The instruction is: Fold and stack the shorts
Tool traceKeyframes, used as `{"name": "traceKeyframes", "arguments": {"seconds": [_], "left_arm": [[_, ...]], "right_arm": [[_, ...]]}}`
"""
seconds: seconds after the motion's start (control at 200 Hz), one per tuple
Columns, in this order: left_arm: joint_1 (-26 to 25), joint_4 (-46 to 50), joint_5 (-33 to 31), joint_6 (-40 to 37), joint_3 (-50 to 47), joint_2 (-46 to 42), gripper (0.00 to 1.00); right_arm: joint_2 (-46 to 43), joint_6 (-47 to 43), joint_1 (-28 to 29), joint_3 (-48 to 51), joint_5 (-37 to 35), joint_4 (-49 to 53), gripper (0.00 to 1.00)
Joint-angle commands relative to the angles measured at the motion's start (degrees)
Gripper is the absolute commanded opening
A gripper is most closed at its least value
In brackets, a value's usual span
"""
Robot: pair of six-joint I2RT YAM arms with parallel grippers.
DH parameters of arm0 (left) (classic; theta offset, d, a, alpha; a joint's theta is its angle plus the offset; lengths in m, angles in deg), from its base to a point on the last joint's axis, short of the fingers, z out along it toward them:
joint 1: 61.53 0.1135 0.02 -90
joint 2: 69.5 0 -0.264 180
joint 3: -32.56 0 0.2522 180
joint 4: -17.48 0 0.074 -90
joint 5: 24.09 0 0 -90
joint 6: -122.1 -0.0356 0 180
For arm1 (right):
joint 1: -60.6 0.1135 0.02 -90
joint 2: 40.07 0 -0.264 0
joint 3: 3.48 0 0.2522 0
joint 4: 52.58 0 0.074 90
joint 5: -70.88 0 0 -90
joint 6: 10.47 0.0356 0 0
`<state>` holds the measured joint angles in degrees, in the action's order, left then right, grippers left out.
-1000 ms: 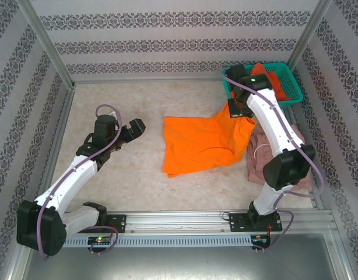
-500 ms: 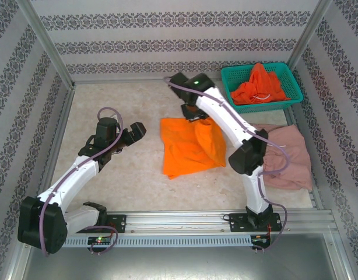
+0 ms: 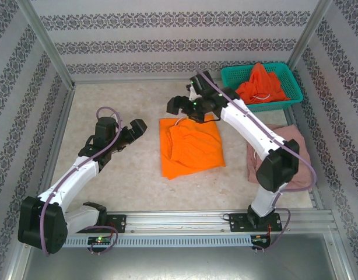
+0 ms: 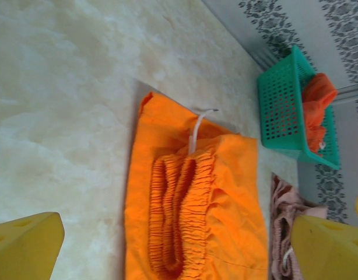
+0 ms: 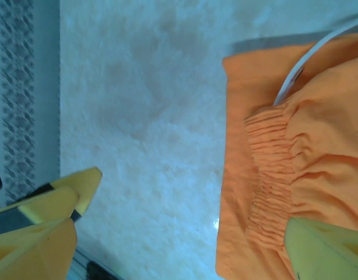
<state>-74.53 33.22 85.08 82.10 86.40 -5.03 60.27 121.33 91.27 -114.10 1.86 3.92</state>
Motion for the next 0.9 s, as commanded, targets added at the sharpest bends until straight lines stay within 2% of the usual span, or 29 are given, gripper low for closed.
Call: {"name": "traceKeyframes", "arguments": {"seconds": [0.0, 0.22, 0.45, 0.579, 0.704, 0.899], "left_arm": [[0.63, -4.55, 3.46, 3.1, 0.18, 1.4, 1.0], [0.56, -6.92, 4.77, 4.83, -0.87, 4.42, 1.0], [0.58, -9.31, 5.87, 6.43, -2.39, 6.38, 1.0], [0.44, -8.7, 6.52, 6.25, -2.13, 6.37, 1.0], [-1.4, -7.28, 6.06, 5.25, -0.86, 7.2, 0.97], [-5.98, -7.38, 6.22, 5.5, 2.21, 12.19, 0.89]], "right_arm": [[1.39, 4.48, 0.13, 7.68, 3.66, -9.49, 0.92], [7.33, 5.12, 1.55, 12.49, 2.95, -12.78, 0.92], [15.09, 11.97, 1.87, 21.28, 9.06, -26.85, 0.92], [14.25, 9.28, 1.54, 19.86, 8.56, -23.51, 0.91], [6.89, 4.92, 0.64, 18.5, 3.51, -18.78, 0.91], [-2.4, -8.37, -0.63, 14.41, -12.64, -3.32, 0.94]]}}
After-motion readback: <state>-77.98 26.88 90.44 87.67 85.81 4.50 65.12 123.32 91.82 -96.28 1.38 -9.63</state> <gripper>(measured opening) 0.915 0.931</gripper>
